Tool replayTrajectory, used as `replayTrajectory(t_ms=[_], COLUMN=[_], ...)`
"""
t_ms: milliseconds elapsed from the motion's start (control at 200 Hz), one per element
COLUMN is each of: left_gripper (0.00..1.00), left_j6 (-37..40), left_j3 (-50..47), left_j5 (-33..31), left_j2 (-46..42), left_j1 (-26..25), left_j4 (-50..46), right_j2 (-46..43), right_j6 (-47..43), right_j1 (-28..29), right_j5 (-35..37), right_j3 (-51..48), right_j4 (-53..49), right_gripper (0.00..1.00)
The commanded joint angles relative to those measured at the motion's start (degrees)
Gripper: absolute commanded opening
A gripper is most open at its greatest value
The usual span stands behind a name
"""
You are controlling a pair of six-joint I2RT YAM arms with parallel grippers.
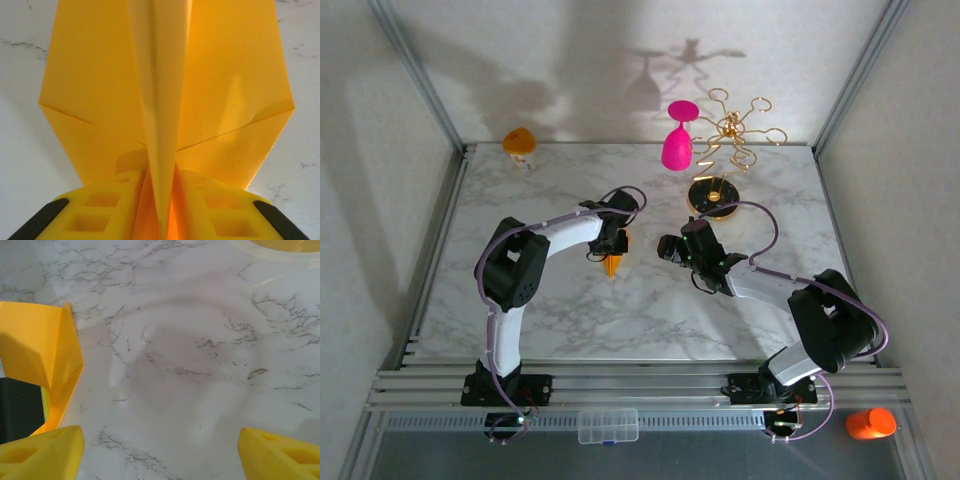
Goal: Fold a paper plane with a square sheet of paper (pick it up from the middle)
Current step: Move the paper plane to the top-center of the table.
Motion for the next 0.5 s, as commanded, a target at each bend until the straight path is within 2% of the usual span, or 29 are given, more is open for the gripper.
replayTrajectory(t_ms=[0,155,496], left_gripper=[0.25,0.25,0.13], left_j6=[-1.07,-1.33,-2.40], left_j3=[-1.84,-2.74,1.44], left_j5=[-0.83,-1.00,-4.00], left_j2=[1.49,2.35,-1.38], left_j1=[0.39,0.39,0.39], left_j4=[0.31,1.01,0.17], right_j2=[0.51,0.84,-0.48], right_j6=[0.78,1.04,0.91], right_j1=[-0.25,-0.25,-0.23], right_j5=[-0.04,-0.23,0.99], right_j3=[0.08,0.16,0.43], right_j4=[0.61,0.52,-0.45], right_gripper=[0.81,0.81,0.80])
